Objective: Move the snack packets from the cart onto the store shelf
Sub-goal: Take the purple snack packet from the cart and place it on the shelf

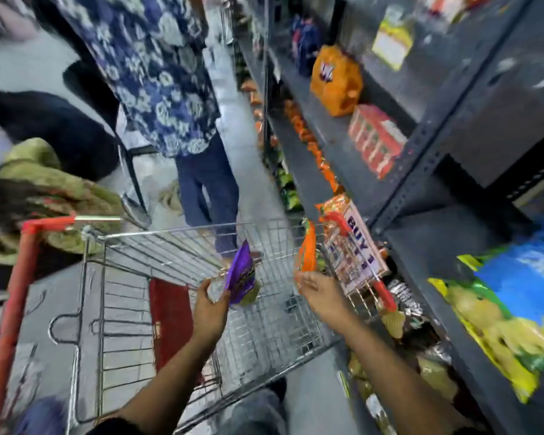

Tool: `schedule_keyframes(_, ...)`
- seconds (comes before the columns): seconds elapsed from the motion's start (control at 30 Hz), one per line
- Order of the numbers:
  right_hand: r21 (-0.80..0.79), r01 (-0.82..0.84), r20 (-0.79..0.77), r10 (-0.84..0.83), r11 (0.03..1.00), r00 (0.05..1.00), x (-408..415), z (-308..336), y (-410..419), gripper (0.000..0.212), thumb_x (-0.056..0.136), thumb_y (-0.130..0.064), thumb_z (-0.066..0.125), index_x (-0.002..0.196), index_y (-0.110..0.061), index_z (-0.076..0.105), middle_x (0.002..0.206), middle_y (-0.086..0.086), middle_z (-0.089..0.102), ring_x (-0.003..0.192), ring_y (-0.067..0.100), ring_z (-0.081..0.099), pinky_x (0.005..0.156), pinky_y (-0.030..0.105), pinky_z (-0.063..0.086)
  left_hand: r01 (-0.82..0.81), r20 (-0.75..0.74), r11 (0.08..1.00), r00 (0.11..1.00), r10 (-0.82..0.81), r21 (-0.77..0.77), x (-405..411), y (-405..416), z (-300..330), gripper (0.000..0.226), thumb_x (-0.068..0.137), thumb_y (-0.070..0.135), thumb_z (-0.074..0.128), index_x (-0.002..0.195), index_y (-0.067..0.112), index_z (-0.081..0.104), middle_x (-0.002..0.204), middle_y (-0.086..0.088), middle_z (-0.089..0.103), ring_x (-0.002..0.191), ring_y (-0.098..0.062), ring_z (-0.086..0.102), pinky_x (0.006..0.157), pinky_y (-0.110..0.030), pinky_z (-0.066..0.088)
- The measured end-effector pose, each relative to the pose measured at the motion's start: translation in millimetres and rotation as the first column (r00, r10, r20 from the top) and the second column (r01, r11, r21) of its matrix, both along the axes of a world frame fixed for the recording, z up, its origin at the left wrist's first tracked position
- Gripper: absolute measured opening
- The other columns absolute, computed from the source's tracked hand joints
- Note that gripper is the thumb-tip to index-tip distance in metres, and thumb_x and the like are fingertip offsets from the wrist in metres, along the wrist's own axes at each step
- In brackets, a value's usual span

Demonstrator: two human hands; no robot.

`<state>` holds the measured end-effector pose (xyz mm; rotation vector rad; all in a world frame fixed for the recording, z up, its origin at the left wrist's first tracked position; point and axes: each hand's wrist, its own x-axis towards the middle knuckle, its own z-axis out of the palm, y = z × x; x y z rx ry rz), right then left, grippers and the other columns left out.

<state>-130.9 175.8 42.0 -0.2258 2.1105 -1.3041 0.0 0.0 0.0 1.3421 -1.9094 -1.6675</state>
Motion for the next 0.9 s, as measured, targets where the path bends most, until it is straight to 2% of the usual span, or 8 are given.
schedule_keyframes(0.07, 0.048, -0.066, 0.008, 0.065, 0.997, 0.998, -9, -24, -17, 0.03, 0.093, 0.01, 0.049, 0.121, 0.019, 0.053, 0.128, 0.034, 0.058, 0.123, 0.043, 0.054, 0.098, 0.037, 0.045, -0.035, -0.007, 0.998, 0.999, 0.035, 0.047, -5, -16, -39, 0.051, 0.08, 0.012, 0.072, 0.123, -0.004, 0.05, 0.12, -0.02, 0.06, 0.11, -0.031, 0.058, 0.097, -0.038, 0.042)
schedule_keyframes(0.17, 0.093, -0.109, 0.096, 0.1, 0.99, 0.99, -19, -58, -47, 0.035, 0.096, 0.0, 0.051, 0.129, 0.008, 0.053, 0.136, 0.022, 0.055, 0.114, 0.024, 0.056, 0.081, 0.021, 0.045, -0.064, 0.14, 0.983, 0.989, 0.04, 0.17, -3, -27, -100, 0.079, 0.065, 0.044, 0.082, 0.121, -0.003, 0.052, 0.123, -0.023, 0.062, 0.115, -0.036, 0.059, 0.098, -0.049, 0.046)
schedule_keyframes(0.3, 0.164, -0.149, 0.148, 0.125, 0.975, 0.981, -29, -101, -89, 0.032, 0.095, -0.006, 0.05, 0.125, 0.0, 0.059, 0.127, 0.015, 0.063, 0.115, 0.026, 0.059, 0.085, 0.026, 0.043, -0.084, 0.093, 0.977, 0.993, 0.067, 0.197, -21, -24, -78, 0.021, 0.081, -0.004, 0.067, 0.099, 0.006, 0.062, 0.094, -0.007, 0.064, 0.078, 0.003, 0.062, 0.08, -0.023, 0.046)
schedule_keyframes(0.37, 0.135, -0.132, 0.194, 0.104, 0.982, 0.975, -34, -117, -105, 0.03, 0.095, -0.002, 0.049, 0.122, 0.003, 0.06, 0.117, 0.012, 0.064, 0.108, 0.022, 0.058, 0.082, 0.022, 0.038, -0.067, 0.091, 0.982, 0.995, 0.051, 0.176, -26, -27, -89, 0.022, 0.083, 0.001, 0.066, 0.105, -0.001, 0.065, 0.096, -0.011, 0.068, 0.078, -0.006, 0.06, 0.073, -0.015, 0.046)
schedule_keyframes(0.5, 0.144, -0.017, 0.263, -0.021, 0.989, 0.964, -45, -155, -133, 0.021, 0.089, 0.005, 0.054, 0.107, 0.003, 0.064, 0.097, 0.016, 0.07, 0.09, 0.025, 0.058, 0.074, 0.03, 0.04, -0.008, 0.175, 0.996, 0.984, -0.007, 0.087, -30, -29, -108, 0.026, 0.085, 0.028, 0.06, 0.105, 0.013, 0.068, 0.093, -0.006, 0.07, 0.084, -0.016, 0.06, 0.073, -0.028, 0.043)
schedule_keyframes(0.6, 0.167, -0.015, 0.271, -0.032, 0.986, 0.962, -52, -172, -143, 0.045, 0.087, 0.006, 0.058, 0.131, 0.001, 0.049, 0.108, 0.018, 0.063, 0.081, 0.021, 0.055, 0.057, 0.014, 0.045, -0.028, 0.17, 0.992, 0.985, 0.007, 0.123, -36, -30, -118, 0.017, 0.091, 0.018, 0.06, 0.105, 0.01, 0.066, 0.096, -0.007, 0.066, 0.09, -0.018, 0.058, 0.075, -0.026, 0.043)
schedule_keyframes(0.73, 0.133, -0.081, 0.228, 0.049, 0.988, 0.972, -63, -192, -151, 0.066, 0.08, 0.018, 0.054, 0.137, -0.015, 0.045, 0.127, 0.006, 0.053, 0.102, 0.017, 0.053, 0.049, 0.003, 0.045, -0.017, 0.213, 0.995, 0.977, -0.005, 0.1, -38, -30, -139, 0.025, 0.092, 0.016, 0.059, 0.108, -0.003, 0.063, 0.091, -0.007, 0.059, 0.08, -0.014, 0.051, 0.055, -0.002, 0.036)
schedule_keyframes(0.9, 0.146, -0.214, 0.124, 0.196, 0.966, 0.973, -70, -207, -156, 0.056, 0.076, 0.018, 0.055, 0.124, -0.01, 0.054, 0.11, 0.003, 0.059, 0.104, 0.016, 0.054, 0.078, 0.013, 0.045, -0.006, 0.262, 0.99, 0.965, -0.031, 0.14, -40, -29, -157, 0.034, 0.095, 0.018, 0.054, 0.124, -0.001, 0.057, 0.107, -0.002, 0.055, 0.1, -0.012, 0.048, 0.061, 0.006, 0.032)
